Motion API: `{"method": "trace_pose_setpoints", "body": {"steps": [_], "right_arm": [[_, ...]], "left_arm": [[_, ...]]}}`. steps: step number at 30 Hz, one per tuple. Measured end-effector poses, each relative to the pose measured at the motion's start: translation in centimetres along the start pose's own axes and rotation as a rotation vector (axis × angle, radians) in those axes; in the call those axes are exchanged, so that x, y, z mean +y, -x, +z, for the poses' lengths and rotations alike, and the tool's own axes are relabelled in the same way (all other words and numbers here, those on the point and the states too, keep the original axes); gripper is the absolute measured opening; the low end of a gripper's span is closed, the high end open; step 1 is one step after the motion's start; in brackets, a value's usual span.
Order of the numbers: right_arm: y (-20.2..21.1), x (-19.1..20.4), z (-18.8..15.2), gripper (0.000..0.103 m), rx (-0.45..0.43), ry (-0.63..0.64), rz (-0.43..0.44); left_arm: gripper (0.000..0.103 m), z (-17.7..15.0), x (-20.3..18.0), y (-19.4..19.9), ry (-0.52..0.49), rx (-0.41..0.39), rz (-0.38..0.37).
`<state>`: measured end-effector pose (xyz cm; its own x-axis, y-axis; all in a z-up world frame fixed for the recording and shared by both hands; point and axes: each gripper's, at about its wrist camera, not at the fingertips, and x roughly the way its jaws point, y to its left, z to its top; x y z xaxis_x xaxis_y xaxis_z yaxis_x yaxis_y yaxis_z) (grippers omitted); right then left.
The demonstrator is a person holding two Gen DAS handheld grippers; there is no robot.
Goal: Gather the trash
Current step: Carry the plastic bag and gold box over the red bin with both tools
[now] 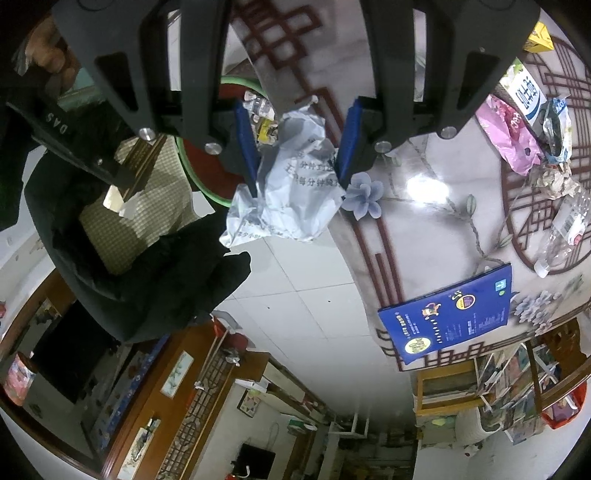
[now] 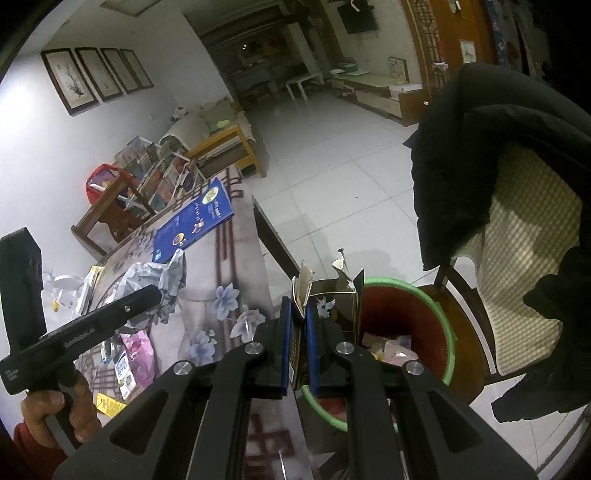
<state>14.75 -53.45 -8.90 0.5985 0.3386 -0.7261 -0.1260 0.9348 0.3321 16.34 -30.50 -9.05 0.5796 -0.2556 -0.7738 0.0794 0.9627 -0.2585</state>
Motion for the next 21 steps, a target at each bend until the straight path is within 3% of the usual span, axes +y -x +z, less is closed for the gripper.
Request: {"method": "trace_pose_setpoints", "body": {"steps": [21], "right_arm": [[0.2, -3.8, -0.4, 0.008, -0.002, -0.068, -0.05]], "left_arm": [[0.038, 0.0, -3.2, -3.1, -0.052, 0.063, -0.058]]}}
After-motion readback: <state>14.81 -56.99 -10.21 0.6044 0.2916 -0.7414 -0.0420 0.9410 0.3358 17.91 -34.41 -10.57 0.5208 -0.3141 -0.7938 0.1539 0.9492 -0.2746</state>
